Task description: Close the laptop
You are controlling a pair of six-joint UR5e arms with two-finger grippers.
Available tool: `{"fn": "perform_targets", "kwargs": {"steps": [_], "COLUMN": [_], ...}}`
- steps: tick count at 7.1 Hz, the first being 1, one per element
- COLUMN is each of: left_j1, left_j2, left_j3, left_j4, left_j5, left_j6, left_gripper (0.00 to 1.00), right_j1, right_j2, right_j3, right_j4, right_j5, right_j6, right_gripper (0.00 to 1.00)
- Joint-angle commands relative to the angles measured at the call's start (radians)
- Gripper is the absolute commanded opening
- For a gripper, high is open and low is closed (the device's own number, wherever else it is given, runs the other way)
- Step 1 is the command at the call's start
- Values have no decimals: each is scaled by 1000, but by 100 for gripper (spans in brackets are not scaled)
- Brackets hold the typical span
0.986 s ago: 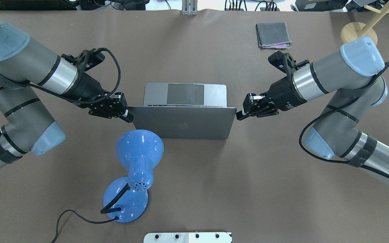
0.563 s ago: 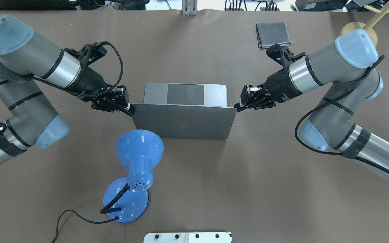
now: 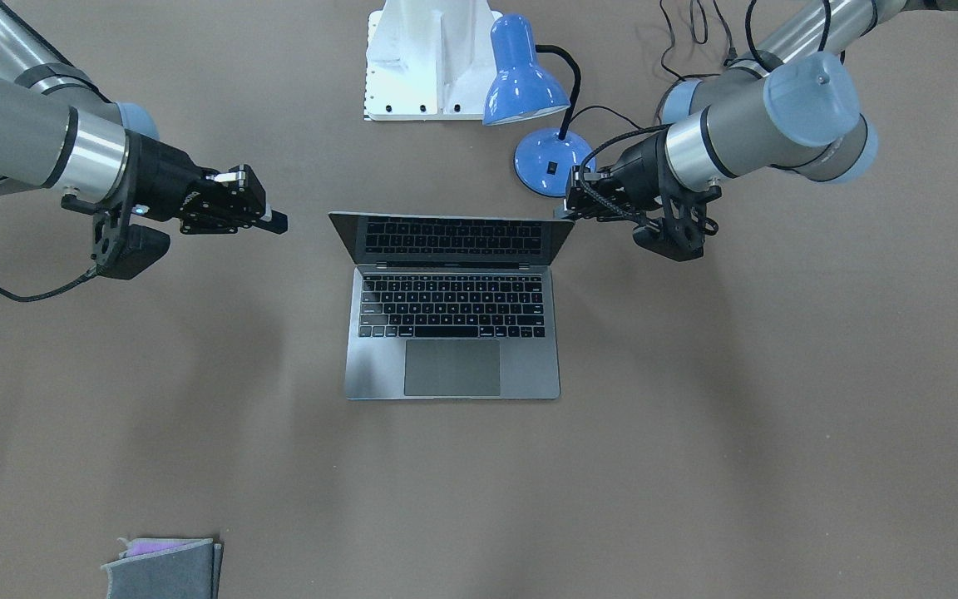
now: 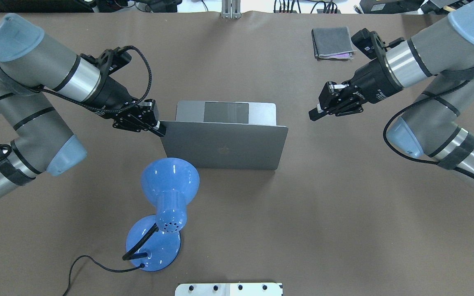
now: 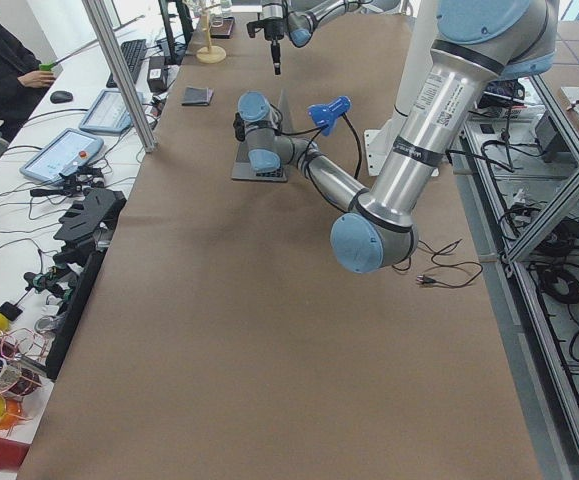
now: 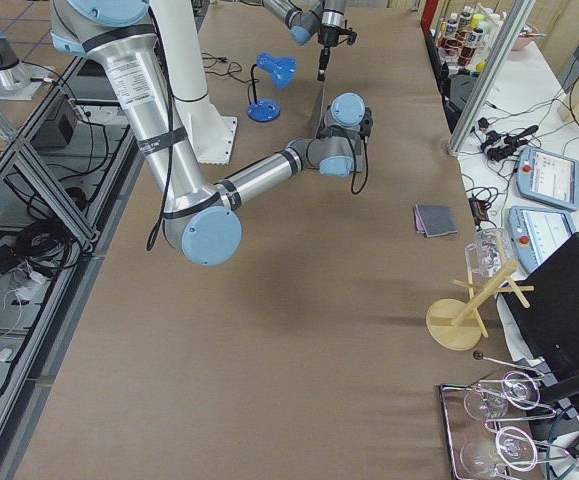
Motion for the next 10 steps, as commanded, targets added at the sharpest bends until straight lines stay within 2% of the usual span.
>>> {"fn": "perform_targets", "kwargs": {"steps": [1, 3, 5, 6, 7, 10], "left_j1": [-7, -7, -9, -10, -10, -14], "left_j2": [-7, -17, -15, -17, -17, -20], "left_j3": [23, 34, 39, 40, 40, 49], "left_j4": [0, 0, 0, 0, 0, 0], "left_j5": [0, 0, 0, 0, 0, 0], "left_j6": [3, 0, 2, 2, 2, 2], "left_gripper": [0, 0, 0, 0, 0, 0], "right_j1": [-27, -131, -260, -268, -268, -242], "right_j2": [-14, 0, 10, 42, 78, 81], "right_j3": [64, 103, 102, 94, 94, 74], "right_j4": [-2, -4, -7, -80, -149, -189], "right_j5": [44, -20, -198, -261, -275, -317], "right_j6": [8, 83, 102, 85, 83, 51], "right_gripper": [0, 0, 0, 0, 0, 0]}}
